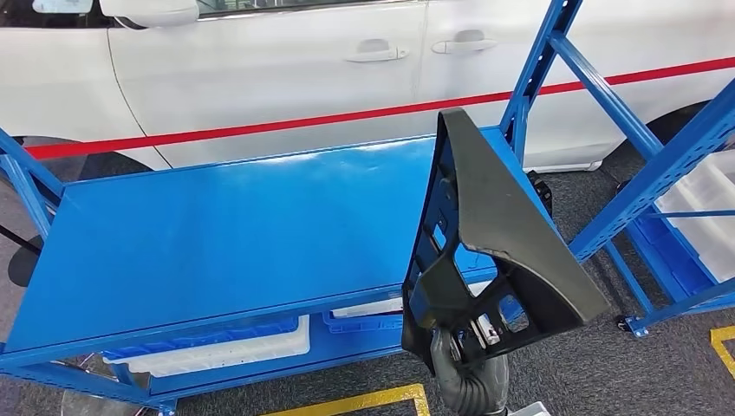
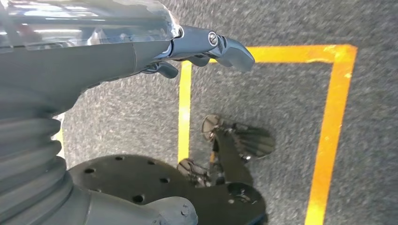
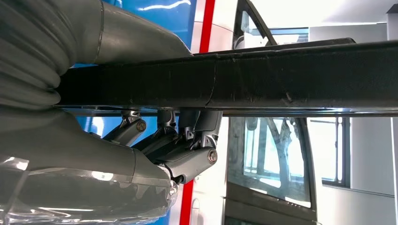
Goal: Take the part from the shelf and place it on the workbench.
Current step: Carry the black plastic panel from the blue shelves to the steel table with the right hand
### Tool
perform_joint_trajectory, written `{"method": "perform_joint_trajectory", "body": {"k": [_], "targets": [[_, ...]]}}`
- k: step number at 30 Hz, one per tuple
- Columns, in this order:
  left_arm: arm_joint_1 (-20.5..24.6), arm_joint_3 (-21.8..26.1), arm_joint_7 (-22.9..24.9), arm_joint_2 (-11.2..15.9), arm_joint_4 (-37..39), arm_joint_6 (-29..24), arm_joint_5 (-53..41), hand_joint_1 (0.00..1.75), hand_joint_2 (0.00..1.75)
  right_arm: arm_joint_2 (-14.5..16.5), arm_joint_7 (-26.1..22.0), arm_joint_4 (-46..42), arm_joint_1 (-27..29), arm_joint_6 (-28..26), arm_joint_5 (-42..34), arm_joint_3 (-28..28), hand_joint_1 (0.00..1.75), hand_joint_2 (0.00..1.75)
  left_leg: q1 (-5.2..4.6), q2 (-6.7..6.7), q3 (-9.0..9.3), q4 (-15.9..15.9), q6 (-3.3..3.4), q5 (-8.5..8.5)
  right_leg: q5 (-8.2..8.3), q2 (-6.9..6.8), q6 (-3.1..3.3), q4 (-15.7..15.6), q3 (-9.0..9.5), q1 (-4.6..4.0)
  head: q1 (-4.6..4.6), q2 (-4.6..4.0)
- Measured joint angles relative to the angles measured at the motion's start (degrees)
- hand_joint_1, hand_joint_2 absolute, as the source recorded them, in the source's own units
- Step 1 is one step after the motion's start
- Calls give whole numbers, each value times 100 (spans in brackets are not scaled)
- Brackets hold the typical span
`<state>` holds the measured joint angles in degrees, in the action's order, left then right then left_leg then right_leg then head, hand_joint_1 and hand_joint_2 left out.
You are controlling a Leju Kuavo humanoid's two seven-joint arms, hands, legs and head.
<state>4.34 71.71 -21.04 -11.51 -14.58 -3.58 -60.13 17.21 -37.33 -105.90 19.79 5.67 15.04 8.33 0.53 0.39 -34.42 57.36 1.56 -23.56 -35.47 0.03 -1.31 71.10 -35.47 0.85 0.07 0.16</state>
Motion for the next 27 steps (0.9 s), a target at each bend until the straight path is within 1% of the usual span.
{"method": "perform_joint_trajectory", "body": {"k": [1, 2, 3, 4, 5, 6, 7, 8, 9, 10, 11, 12, 13, 14, 15, 16, 17, 18, 19, 20, 21, 22, 23, 24, 25, 26, 27], "targets": [[1, 0, 4, -2, 0, 0, 0, 0, 175, 2, -1, -4, 6, 1, 1, -2, 175, 175, 6, -1, -50, 32, -22, 21, 155, -1, -10, -389, 275, 21, 2, 0], [1, 0, 8, -3, 0, -1, 0, 0, 175, 4, -1, -9, 6, 3, 3, -3, 175, 175, 6, -3, -98, 67, -49, 41, 263, 0, -8, -804, 548, 32, 2, 0], [1, 1, 12, -4, 0, -2, -1, 0, 175, 10, -2, -19, 15, 4, 8, -6, 175, 175, 5, -8, -130, 96, -80, 62, 359, 11, 11, -1099, 734, 26, -1, -1], [3, 2, 17, -5, 0, -3, -1, 0, 175, 18, -3, -32, 24, 9, 13, -13, 175, 175, 2, -12, -150, 120, -116, 85, 398, 22, 37, -1278, 833, 15, -3, -1], [4, 3, 25, -5, 0, -4, -2, 0, 175, 26, -4, -43, 34, 22, 18, -23, 175, 175, -1, -16, -164, 127, -153, 118, 410, 35, 74, -1311, 828, -2, -9, -1], [-1, 5, 32, -5, -1, -4, -2, 0, 175, 38, -5, -52, 47, 37, 25, -37, 175, 175, -1, -22, -173, 120, -194, 159, 458, 43, 118, -1299, 785, -13, -12, -1], [-4, 9, 38, -5, -1, -5, -2, 0, 175, 50, -5, -59, 51, 58, 30, -53, 175, 175, 8, -24, -194, 128, -234, 173, 486, 37, 165, -1317, 746, -7, -11, -1], [-8, 13, 44, -5, -2, -9, -3, 0, 175, 62, -5, -64, 55, 77, 37, -68, 175, 175, 17, -27, -239, 177, -267, 103, 538, 28, 219, -1320, 692, -2, -12, 0], [-14, 17, 49, -5, -2, -13, -4, 0, 175, 74, -5, -68, 59, 88, 43, -81, 175, 175, 26, -30, -302, 310, -293, -69, 598, 16, 273, -1331, 633, 3, -17, 0], [-15, 21, 54, -5, -2, -17, -5, 0, 175, 84, -5, -72, 63, 97, 47, -93, 175, 175, 36, -29, -386, 554, -310, -341, 657, 4, 313, -1337, 566, 5, -22, 0], [-16, 22, 56, -5, -1, -20, -8, 0, 175, 90, -5, -75, 67, 101, 51, -104, 175, 175, 37, -30, -479, 888, -322, -653, 713, -4, 337, -1335, 494, -4, -30, 0], [-16, 23, 58, -5, -1, -20, -10, 0, 175, 94, -5, -76, 72, 103, 54, -114, 175, 175, 38, -31, -547, 1249, -330, -905, 771, -9, 349, -1329, 416, -15, -35, 0], [-15, 24, 60, -5, -2, -20, -15, 0, 175, 98, -5, -77, 78, 105, 57, -125, 175, 175, 38, -30, -566, 1542, -334, -1042, 831, -14, 349, -1318, 333, -28, -34, 0], [-13, 25, 61, -5, -2, -20, -22, 0, 175, 103, -5, -80, 86, 108, 59, -137, 175, 175, 38, -31, -509, 1692, -331, -1042, 886, -18, 347, -1301, 247, -38, -34, -1], [-12, 26, 62, -5, -2, -20, -31, 0, 175, 108, -5, -87, 95, 113, 60, -147, 175, 175, 36, -31, -363, 1654, -321, -931, 935, -20, 341, -1279, 161, -46, -34, -1], [-10, 26, 62, -5, -2, -20, -38, 0, 175, 115, -5, -98, 105, 119, 61, -156, 175, 175, 33, -31, -140, 1444, -302, -775, 975, -21, 333, -1253, 84, -51, -35, -1], [-4, 26, 63, -2, -3, -20, -44, 0, 175, 121, -5, -114, 113, 128, 61, -164, 175, 175, 21, -33, 164, 1071, -267, -672, 1014, -23, 322, -1226, 22, -51, -34, -1], [3, 26, 63, 3, -5, -20, -46, 0, 175, 127, -5, -133, 121, 137, 61, -169, 175, 175, 5, -35, 479, 633, -229, -654, 1053, -22, 298, -1204, -26, -55, -33, 0], [11, 26, 63, 8, -7, -20, -49, 0, 175, 131, -5, -150, 126, 148, 61, -173, 175, 175, -16, -37, 702, 290, -195, -678, 1095, -27, 267, -1195, -51, -55, -31, 0], [18, 27, 64, 13, -9, -20, -50, 0, 175, 133, -5, -163, 129, 158, 62, -176, 175, 175, -39, -39, 846, 43, -162, -725, 1142, -32, 228, -1198, -63, -48, -39, 1], [21, 28, 65, 15, -10, -20, -50, 0, 175, 135, -5, -174, 133, 167, 63, -179, 175, 175, -58, -39, 878, -54, -137, -735, 1189, -36, 185, -1212, -65, -42, -46, 1], [18, 30, 66, 15, -10, -20, -51, 0, 175, 136, -5, -182, 137, 174, 64, -182, 175, 175, -58, -38, 843, -73, -107, -681, 1236, -38, 144, -1229, -62, -43, -55, 0], [15, 31, 68, 15, -10, -20, -50, 0, 175, 137, -5, -191, 144, 179, 65, -187, 175, 175, -51, -24, 819, -108, -71, -617, 1219, -29, 108, -1214, -82, -39, -67, 0], [14, 32, 70, 16, -10, -20, -50, 0, 175, 138, -5, -202, 152, 181, 66, -193, 175, 175, -39, -9, 775, -141, -25, -540, 1092, -18, 77, -1127, -122, -38, -55, -1], [13, 33, 71, 16, -10, -20, -49, 0, 175, 139, -5, -210, 158, 182, 67, -199, 175, 175, -25, 8, 714, -170, 9, -459, 867, -8, 49, -943, -189, -34, -44, -1], [12, 34, 72, 16, -11, -20, -49, 0, 175, 139, -5, -215, 162, 181, 67, -205, 175, 175, -27, 22, 641, -170, 35, -392, 566, -2, 29, -655, -277, -19, -34, -1], [11, 34, 72, 17, -10, -19, -48, 0, 175, 139, -5, -218, 165, 180, 68, -210, 175, 175, -31, 28, 551, -161, 51, -328, 287, -1, 9, -300, -361, -11, -21, -1]]}}
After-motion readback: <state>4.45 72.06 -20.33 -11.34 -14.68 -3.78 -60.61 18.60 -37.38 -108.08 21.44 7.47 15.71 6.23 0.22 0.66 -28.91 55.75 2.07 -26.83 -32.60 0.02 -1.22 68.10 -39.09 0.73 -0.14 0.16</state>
